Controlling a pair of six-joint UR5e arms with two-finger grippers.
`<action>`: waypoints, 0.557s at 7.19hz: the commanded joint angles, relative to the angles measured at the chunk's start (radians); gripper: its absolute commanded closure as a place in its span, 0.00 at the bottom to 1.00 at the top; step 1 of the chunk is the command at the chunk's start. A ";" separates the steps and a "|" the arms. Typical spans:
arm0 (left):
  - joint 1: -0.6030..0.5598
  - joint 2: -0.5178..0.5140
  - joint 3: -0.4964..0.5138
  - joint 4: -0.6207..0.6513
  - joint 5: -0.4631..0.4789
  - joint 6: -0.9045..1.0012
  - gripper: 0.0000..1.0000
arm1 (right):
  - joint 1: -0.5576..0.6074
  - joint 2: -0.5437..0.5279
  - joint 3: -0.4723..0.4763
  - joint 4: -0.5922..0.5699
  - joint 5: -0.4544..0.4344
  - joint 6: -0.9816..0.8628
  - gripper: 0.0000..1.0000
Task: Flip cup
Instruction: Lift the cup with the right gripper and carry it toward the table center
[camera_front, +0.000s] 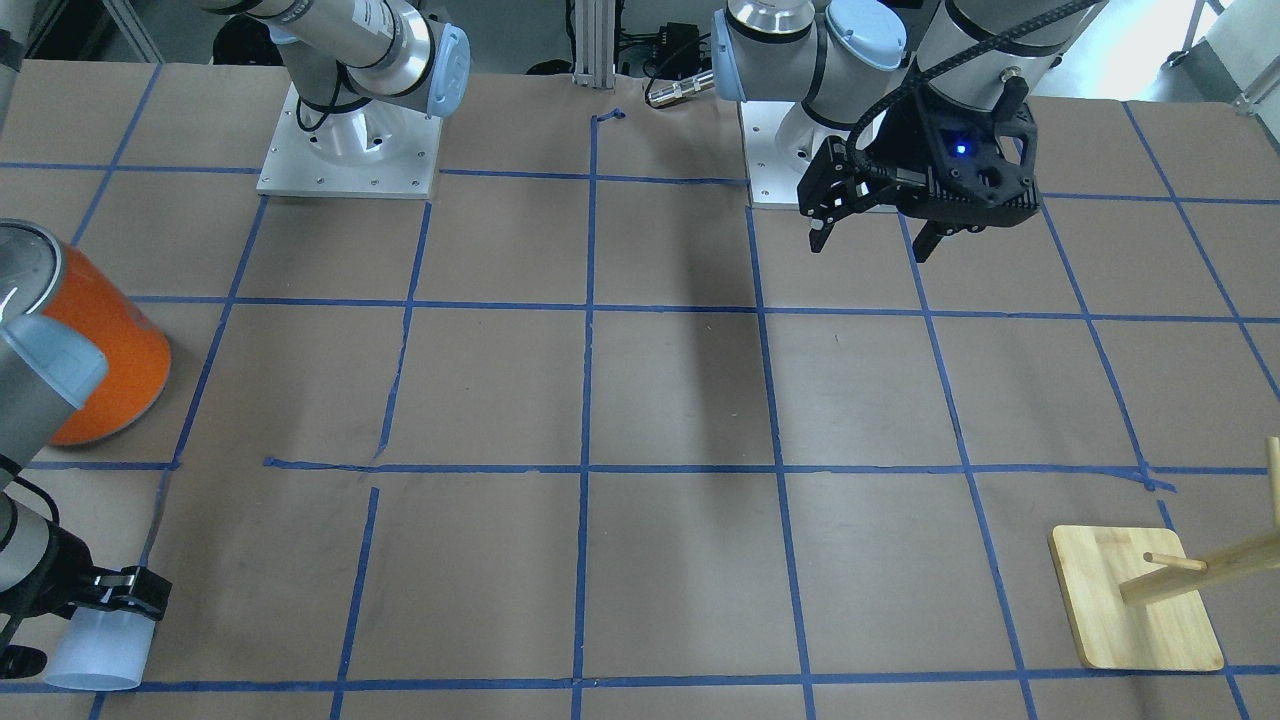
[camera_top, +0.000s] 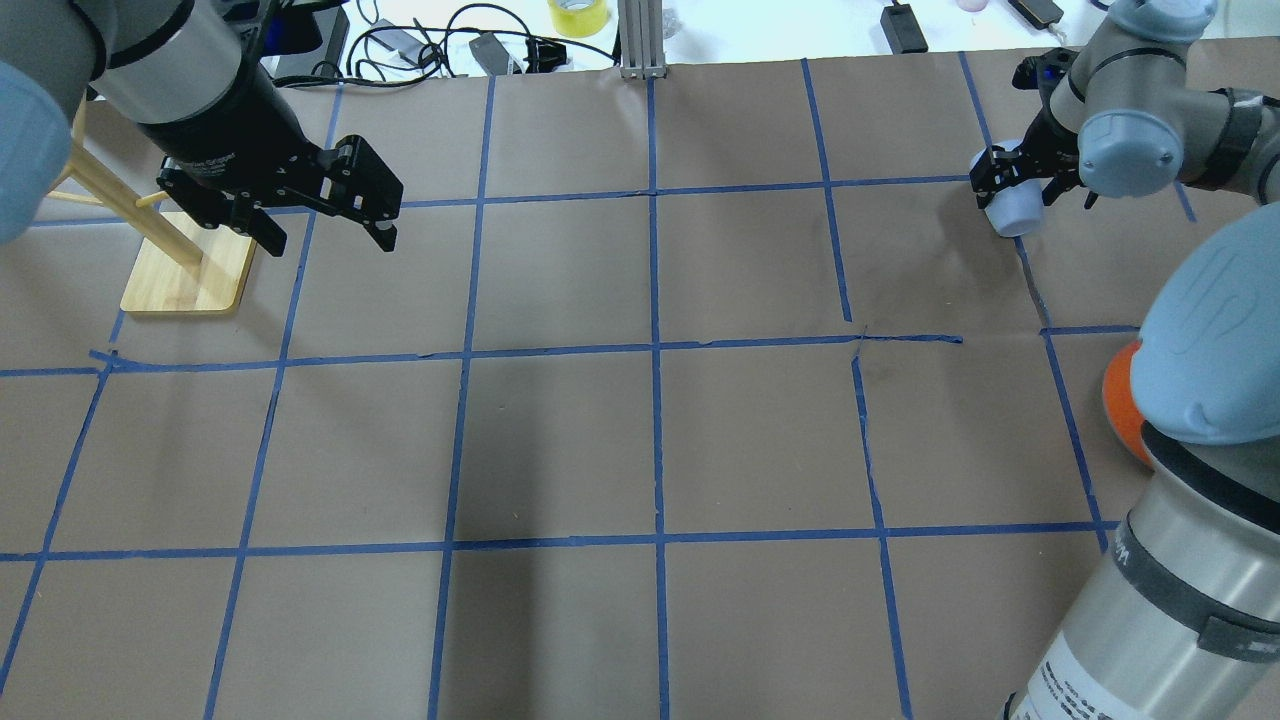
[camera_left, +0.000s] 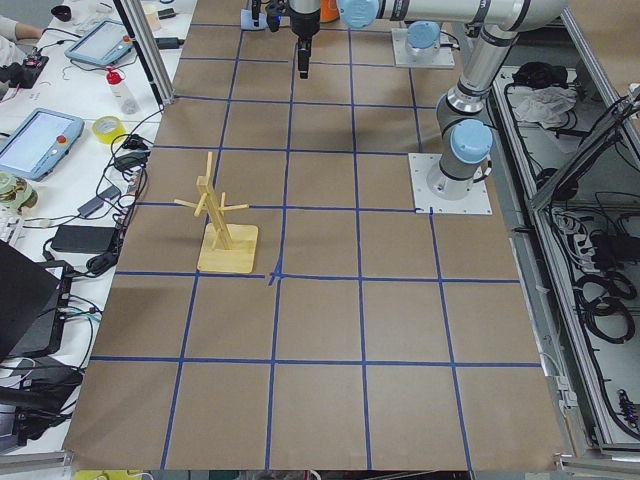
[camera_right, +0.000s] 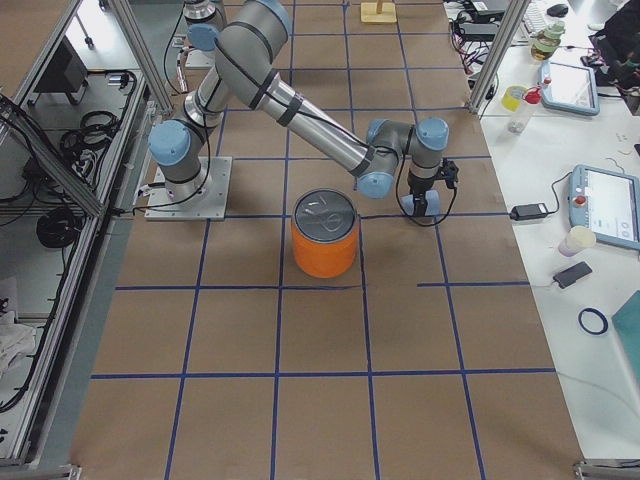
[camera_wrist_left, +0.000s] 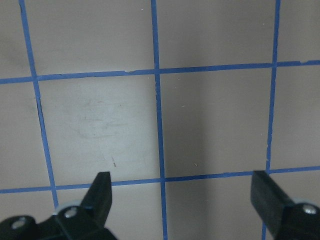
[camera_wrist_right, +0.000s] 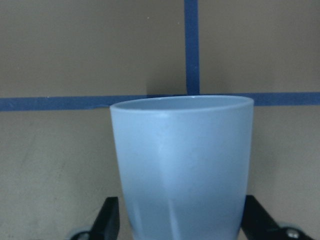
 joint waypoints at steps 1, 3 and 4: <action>0.000 -0.003 0.001 0.000 0.000 -0.001 0.00 | 0.002 0.005 -0.007 0.000 0.019 -0.002 0.38; 0.000 -0.003 0.001 0.000 -0.001 -0.001 0.00 | 0.024 -0.021 -0.043 0.030 0.040 -0.005 0.39; 0.000 -0.001 0.001 0.000 -0.001 -0.001 0.00 | 0.057 -0.042 -0.068 0.087 0.047 -0.019 0.39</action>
